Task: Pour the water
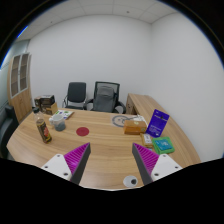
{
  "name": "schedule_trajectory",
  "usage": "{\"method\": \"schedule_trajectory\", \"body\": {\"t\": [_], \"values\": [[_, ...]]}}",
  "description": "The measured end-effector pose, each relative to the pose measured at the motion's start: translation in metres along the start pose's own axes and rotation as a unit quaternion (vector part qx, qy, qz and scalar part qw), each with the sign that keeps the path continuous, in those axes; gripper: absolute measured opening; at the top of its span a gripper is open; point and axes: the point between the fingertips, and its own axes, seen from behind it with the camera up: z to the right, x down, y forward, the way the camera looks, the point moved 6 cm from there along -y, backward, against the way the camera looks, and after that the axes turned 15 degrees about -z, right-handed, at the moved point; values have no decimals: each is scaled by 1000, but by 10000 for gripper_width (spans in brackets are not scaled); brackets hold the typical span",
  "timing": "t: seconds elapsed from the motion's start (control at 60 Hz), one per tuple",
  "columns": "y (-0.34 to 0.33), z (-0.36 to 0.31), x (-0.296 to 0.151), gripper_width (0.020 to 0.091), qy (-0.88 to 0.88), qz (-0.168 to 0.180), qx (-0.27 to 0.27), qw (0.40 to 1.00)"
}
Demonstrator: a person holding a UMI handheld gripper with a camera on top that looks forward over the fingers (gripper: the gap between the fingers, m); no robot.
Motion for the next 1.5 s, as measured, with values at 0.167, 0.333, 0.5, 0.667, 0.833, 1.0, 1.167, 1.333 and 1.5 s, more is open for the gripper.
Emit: {"method": "schedule_trajectory", "body": {"t": [0.167, 0.333, 0.5, 0.667, 0.833, 1.0, 1.167, 1.333, 1.5], "values": [[6, -11, 10, 859, -1, -12, -2, 1000], [15, -47, 33, 859, -5, -32, -12, 999], [27, -122, 56, 857, -15, -50, -39, 998], [45, -222, 63, 861, -22, -52, -63, 996], [76, -319, 37, 864, -13, -20, -68, 997], [127, -381, -7, 855, 14, 20, -59, 998], [174, -402, -41, 823, 41, 51, -38, 997], [198, -406, -58, 529, 51, 82, -25, 995], [201, -406, -60, 431, 45, 100, -20, 994]]}}
